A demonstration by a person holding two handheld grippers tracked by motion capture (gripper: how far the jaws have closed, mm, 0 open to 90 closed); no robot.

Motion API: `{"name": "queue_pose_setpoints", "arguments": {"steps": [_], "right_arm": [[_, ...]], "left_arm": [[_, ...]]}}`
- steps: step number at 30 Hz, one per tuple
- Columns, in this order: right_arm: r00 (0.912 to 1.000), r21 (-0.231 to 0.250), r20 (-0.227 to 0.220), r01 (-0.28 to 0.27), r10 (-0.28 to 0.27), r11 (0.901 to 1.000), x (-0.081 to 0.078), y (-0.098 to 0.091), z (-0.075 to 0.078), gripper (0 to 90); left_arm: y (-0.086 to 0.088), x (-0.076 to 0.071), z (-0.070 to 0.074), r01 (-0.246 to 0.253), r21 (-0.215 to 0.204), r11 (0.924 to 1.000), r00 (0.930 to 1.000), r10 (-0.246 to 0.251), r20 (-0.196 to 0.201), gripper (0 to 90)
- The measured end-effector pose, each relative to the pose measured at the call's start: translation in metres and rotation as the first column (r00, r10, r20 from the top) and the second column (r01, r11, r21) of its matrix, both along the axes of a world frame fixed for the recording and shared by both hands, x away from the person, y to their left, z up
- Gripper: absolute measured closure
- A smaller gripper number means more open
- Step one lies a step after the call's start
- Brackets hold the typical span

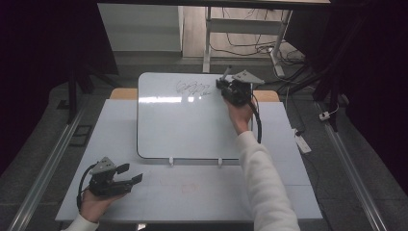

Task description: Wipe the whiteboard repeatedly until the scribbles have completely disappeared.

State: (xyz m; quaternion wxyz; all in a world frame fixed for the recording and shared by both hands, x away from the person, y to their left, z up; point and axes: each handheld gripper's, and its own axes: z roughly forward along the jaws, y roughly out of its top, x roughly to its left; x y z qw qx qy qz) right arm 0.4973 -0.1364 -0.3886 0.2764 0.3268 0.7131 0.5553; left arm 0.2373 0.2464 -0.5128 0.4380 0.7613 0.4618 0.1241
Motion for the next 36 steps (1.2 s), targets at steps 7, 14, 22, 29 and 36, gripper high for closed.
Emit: {"name": "queue_pose_setpoints", "arguments": {"steps": [7, 14, 22, 29, 36], "right_arm": [[0.9989, 0.008, 0.032, 0.034, -0.035, 0.9994, 0.005, -0.002, 0.004, 77.7], [0.9975, -0.073, 0.029, -0.062, 0.064, 0.9955, -0.001, 0.016, -0.001, 77.7], [0.9984, -0.077, 0.028, -0.048, 0.050, 0.9959, -0.002, 0.011, -0.001, 77.7], [0.9997, -0.057, 0.000, -0.024, 0.024, 0.9981, -0.017, -0.002, -0.012, 77.7], [0.9999, 0.000, 0.005, 0.016, -0.016, 0.9999, -0.017, -0.001, -0.014, 77.7]], "left_arm": [[0.001, 0.000, -0.001, -0.005, 0.001, 1.0000, 1.0000, 0.005, -0.001, 28.8], [0.001, 0.003, -0.002, -0.001, 0.003, 1.0000, 1.0000, 0.001, -0.007, 28.8], [0.003, 0.001, -0.002, -0.008, -0.002, 1.0000, 1.0000, 0.008, 0.001, 29.2], [0.002, 0.002, -0.001, -0.003, 0.001, 1.0000, 1.0000, 0.003, 0.002, 29.1], [0.001, 0.001, -0.001, -0.001, -0.001, 1.0000, 1.0000, 0.001, 0.003, 29.1]]}}
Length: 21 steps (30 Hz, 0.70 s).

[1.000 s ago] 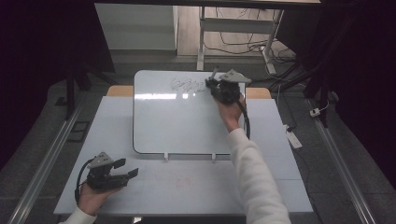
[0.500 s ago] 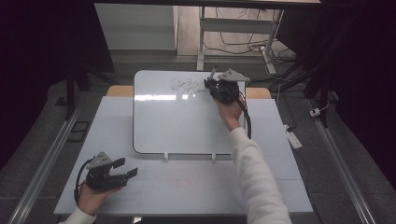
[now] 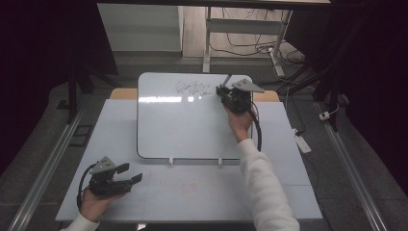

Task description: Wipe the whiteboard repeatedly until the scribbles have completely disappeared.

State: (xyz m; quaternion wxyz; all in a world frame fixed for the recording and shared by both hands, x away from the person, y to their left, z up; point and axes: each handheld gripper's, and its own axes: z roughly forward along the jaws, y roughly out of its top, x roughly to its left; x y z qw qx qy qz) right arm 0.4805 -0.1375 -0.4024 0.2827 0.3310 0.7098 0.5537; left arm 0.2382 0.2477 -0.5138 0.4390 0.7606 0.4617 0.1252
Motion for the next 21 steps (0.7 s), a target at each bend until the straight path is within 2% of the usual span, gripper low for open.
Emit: {"name": "queue_pose_setpoints", "arguments": {"steps": [1, 3, 4, 6, 8, 9, 10, 11, 12, 13, 15, 17, 18, 19, 20, 21], "right_arm": [[1.0000, 0.000, 0.000, 0.000, 0.000, 1.0000, 0.000, 0.000, 0.000, 77.7], [0.9978, -0.064, 0.014, -0.064, 0.065, 0.9959, -0.004, 0.020, -0.003, 77.7], [0.9972, -0.077, 0.024, -0.069, 0.071, 0.9946, -0.005, 0.026, -0.003, 77.7], [0.9999, -0.001, 0.005, -0.015, 0.015, 0.9999, 0.001, 0.021, 0.001, 77.7], [0.9999, 0.007, -0.002, -0.010, 0.010, 0.9999, 0.001, 0.023, 0.000, 77.7], [0.9972, -0.053, 0.018, -0.072, 0.073, 0.9960, -0.006, 0.041, -0.005, 77.7], [0.9972, -0.053, 0.018, -0.072, 0.073, 0.9960, -0.006, 0.041, -0.005, 77.7], [0.9953, -0.085, 0.029, -0.090, 0.093, 0.9923, -0.009, 0.049, -0.008, 77.7], [0.9954, -0.103, 0.037, -0.084, 0.089, 0.9911, -0.009, 0.053, -0.007, 77.7], [0.9960, -0.085, 0.034, -0.079, 0.082, 0.9932, -0.007, 0.050, -0.006, 77.7], [0.9996, -0.033, 0.026, -0.011, 0.012, 0.9994, 0.000, 0.034, 0.000, 77.7], [0.9998, -0.015, 0.019, 0.007, -0.007, 0.9999, 0.003, 0.026, 0.004, 77.7], [0.9998, -0.022, 0.018, 0.000, 0.000, 0.9998, 0.001, 0.029, 0.003, 77.7], [0.9992, -0.039, 0.012, -0.038, 0.038, 0.9985, -0.001, 0.036, 0.001, 77.7], [0.9958, -0.114, 0.026, -0.084, 0.088, 0.9899, -0.006, 0.049, -0.003, 77.7], [0.9958, -0.114, 0.026, -0.084, 0.088, 0.9899, -0.006, 0.049, -0.003, 77.7]], "left_arm": [[0.000, 0.001, 0.000, 0.001, 0.000, 1.0000, 1.0000, -0.001, -0.001, 29.1], [0.000, 0.002, -0.001, 0.000, 0.000, 1.0000, 1.0000, 0.000, -0.006, 29.1], [-0.001, 0.002, -0.002, 0.000, 0.002, 1.0000, 1.0000, 0.000, -0.006, 29.1], [0.000, 0.001, -0.001, 0.001, 0.002, 1.0000, 1.0000, -0.001, -0.003, 29.1], [0.001, 0.001, -0.001, 0.000, -0.004, 1.0000, 1.0000, 0.000, -0.001, 29.1], [0.001, 0.001, -0.001, -0.002, -0.004, 1.0000, 1.0000, 0.002, -0.002, 29.1], [0.001, 0.002, -0.001, -0.004, -0.005, 1.0000, 1.0000, 0.004, -0.005, 29.1], [0.001, 0.003, -0.002, -0.001, -0.003, 1.0000, 1.0000, 0.001, -0.007, 29.1], [0.001, 0.003, -0.003, -0.001, -0.003, 1.0000, 1.0000, 0.001, -0.009, 29.0], [0.001, 0.002, -0.002, 0.001, -0.001, 1.0000, 1.0000, -0.001, -0.007, 29.0], [0.002, 0.000, -0.001, -0.001, -0.003, 1.0000, 1.0000, 0.001, 0.000, 29.0], [0.004, 0.000, 0.000, -0.006, -0.013, 0.9999, 1.0000, 0.006, 0.001, 29.0], [0.004, 0.001, 0.000, -0.006, -0.011, 0.9999, 1.0000, 0.006, 0.002, 29.1], [0.004, 0.002, -0.001, -0.006, -0.012, 0.9999, 1.0000, 0.006, -0.001, 29.0], [0.003, 0.003, -0.001, -0.004, -0.011, 0.9999, 1.0000, 0.004, -0.005, 29.0], [0.003, 0.003, -0.002, -0.003, -0.006, 1.0000, 1.0000, 0.003, -0.004, 29.0]]}}
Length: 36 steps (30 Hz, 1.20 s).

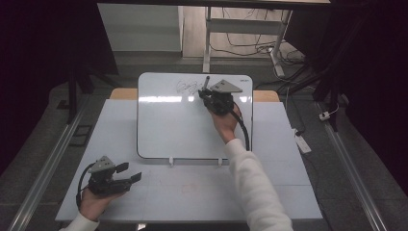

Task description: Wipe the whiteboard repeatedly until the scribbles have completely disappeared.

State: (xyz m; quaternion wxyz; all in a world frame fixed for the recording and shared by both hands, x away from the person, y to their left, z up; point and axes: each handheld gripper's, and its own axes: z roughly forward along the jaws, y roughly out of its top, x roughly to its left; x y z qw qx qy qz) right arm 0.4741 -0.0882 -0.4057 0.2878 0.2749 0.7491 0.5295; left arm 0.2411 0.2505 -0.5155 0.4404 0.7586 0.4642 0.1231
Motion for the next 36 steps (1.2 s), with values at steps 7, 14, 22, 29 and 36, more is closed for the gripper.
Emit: {"name": "queue_pose_setpoints", "arguments": {"steps": [7, 14, 22, 29, 36], "right_arm": [[0.9981, 0.056, -0.018, 0.060, -0.059, 0.9966, 0.002, -0.019, 0.002, 77.7], [0.9956, 0.087, -0.017, 0.094, -0.092, 0.9918, 0.000, -0.019, 0.000, 77.7], [0.9876, 0.111, -0.008, 0.157, -0.157, 0.9814, 0.000, -0.036, 0.000, 77.7], [0.9924, 0.069, 0.025, 0.119, -0.121, 0.9905, -0.004, -0.013, -0.004, 77.7], [0.9886, 0.096, 0.016, 0.148, -0.150, 0.9843, 0.014, -0.015, 0.013, 77.8]], "left_arm": [[-0.001, 0.000, 0.000, 0.004, -0.004, 1.0000, 1.0000, -0.004, 0.002, 29.0], [-0.001, 0.000, 0.000, 0.004, -0.005, 1.0000, 1.0000, -0.004, 0.000, 29.0], [0.000, -0.001, 0.001, 0.009, -0.003, 1.0000, 1.0000, -0.009, 0.003, 28.9], [-0.001, -0.001, 0.000, 0.007, -0.002, 1.0000, 1.0000, -0.007, 0.005, 28.9], [0.002, 0.000, 0.000, -0.004, -0.007, 1.0000, 1.0000, 0.005, 0.004, 28.9]]}}
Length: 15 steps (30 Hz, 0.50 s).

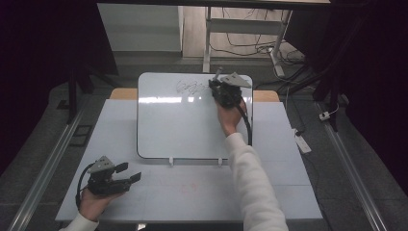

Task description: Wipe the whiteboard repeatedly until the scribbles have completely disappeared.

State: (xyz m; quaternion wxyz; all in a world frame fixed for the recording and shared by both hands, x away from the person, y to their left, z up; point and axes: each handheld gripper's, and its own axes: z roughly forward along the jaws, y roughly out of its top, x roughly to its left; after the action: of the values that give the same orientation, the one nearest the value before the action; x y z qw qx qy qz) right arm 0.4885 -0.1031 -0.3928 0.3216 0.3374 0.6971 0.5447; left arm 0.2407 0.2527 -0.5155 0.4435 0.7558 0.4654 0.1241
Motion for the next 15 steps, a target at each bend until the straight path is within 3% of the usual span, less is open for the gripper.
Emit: {"name": "queue_pose_setpoints", "arguments": {"steps": [2, 4, 6, 8, 9, 12, 13, 15], "right_arm": [[0.9971, -0.059, -0.003, -0.076, 0.076, 0.9953, -0.005, 0.016, -0.005, 77.8], [0.9957, -0.089, 0.002, -0.092, 0.093, 0.9918, -0.005, 0.019, -0.005, 77.8], [0.9998, -0.025, 0.006, -0.020, 0.021, 0.9995, 0.003, 0.007, 0.002, 77.8], [0.9999, 0.029, -0.008, 0.007, -0.007, 0.9996, 0.010, -0.003, 0.007, 77.8], [0.9999, 0.021, -0.007, 0.009, -0.009, 0.9997, 0.009, 0.000, 0.006, 77.8], [0.9963, -0.057, -0.003, -0.086, 0.086, 0.9947, 0.001, 0.022, -0.001, 77.8], [0.9961, -0.079, 0.010, -0.087, 0.088, 0.9930, 0.000, 0.026, 0.000, 77.8], [0.9990, -0.032, 0.013, -0.042, 0.042, 0.9986, 0.005, 0.019, 0.003, 77.8]], "left_arm": [[0.000, 0.001, 0.000, -0.001, 0.001, 1.0000, 1.0000, 0.001, -0.002, 28.9], [0.001, 0.000, 0.000, 0.001, 0.000, 1.0000, 1.0000, -0.001, -0.001, 28.9], [0.001, -0.001, 0.000, -0.004, -0.001, 1.0000, 1.0000, 0.004, 0.003, 28.9], [0.002, -0.002, 0.001, -0.005, -0.005, 1.0000, 1.0000, 0.005, 0.007, 28.9], [0.002, -0.001, 0.001, -0.004, -0.005, 1.0000, 1.0000, 0.004, 0.007, 28.9], [0.002, 0.000, 0.000, -0.003, -0.002, 1.0000, 1.0000, 0.003, 0.004, 29.0], [0.002, 0.000, 0.000, -0.001, 0.000, 1.0000, 1.0000, 0.001, 0.003, 28.9], [0.003, -0.002, 0.001, -0.003, 0.000, 1.0000, 1.0000, 0.003, 0.007, 28.9]]}}
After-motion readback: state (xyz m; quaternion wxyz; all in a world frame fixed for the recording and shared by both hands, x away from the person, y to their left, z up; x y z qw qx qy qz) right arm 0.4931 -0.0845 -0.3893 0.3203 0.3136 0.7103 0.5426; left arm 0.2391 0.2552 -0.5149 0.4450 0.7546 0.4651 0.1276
